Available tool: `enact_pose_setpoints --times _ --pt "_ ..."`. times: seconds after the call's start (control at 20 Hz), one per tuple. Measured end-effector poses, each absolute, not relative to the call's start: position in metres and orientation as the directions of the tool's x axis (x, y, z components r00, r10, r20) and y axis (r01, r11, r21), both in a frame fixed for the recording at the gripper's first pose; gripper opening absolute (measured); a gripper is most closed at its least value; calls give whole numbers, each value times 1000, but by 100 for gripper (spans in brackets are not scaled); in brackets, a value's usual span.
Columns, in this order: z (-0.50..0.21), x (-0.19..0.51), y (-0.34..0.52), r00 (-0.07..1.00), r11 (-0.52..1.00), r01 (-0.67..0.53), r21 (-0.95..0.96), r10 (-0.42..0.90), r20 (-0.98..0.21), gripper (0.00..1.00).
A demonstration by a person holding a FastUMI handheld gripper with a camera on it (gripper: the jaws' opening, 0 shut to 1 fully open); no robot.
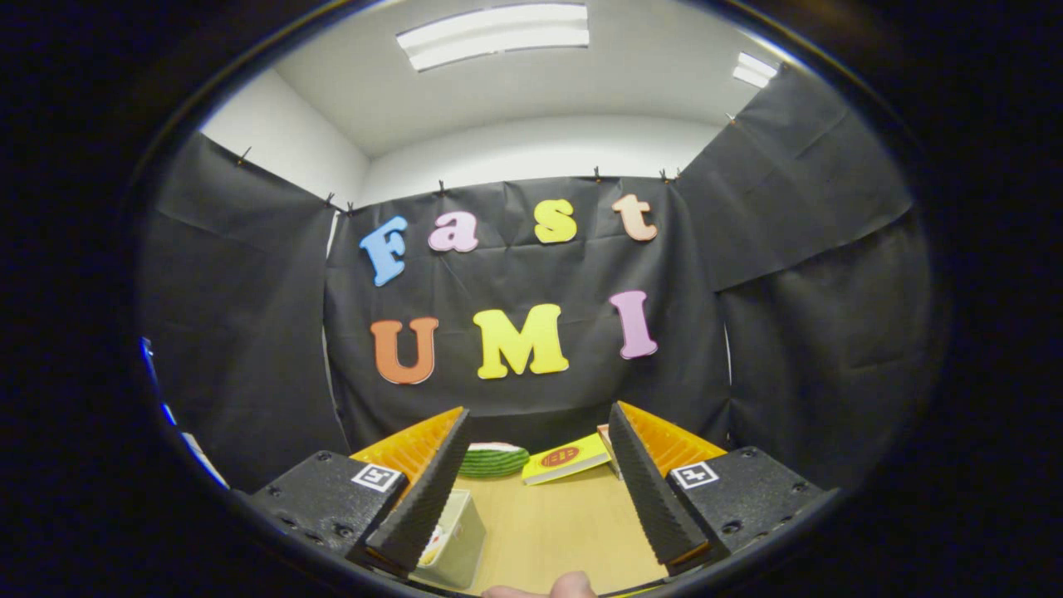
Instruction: Open the storage box then place both shoes into the box .Put the left shoe in first, then the right shoe, with the right side of both shoes facing outward in a uniform manner.
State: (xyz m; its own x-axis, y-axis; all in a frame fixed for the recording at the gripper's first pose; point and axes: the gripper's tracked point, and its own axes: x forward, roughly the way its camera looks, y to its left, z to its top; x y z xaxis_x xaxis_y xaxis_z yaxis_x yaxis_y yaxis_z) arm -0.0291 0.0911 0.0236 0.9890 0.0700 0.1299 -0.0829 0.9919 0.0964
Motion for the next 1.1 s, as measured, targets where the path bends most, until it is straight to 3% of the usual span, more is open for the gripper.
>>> enact_pose_setpoints --times 1.1 --pt "12 -27 100 992 988 -91 122 80 94 100"
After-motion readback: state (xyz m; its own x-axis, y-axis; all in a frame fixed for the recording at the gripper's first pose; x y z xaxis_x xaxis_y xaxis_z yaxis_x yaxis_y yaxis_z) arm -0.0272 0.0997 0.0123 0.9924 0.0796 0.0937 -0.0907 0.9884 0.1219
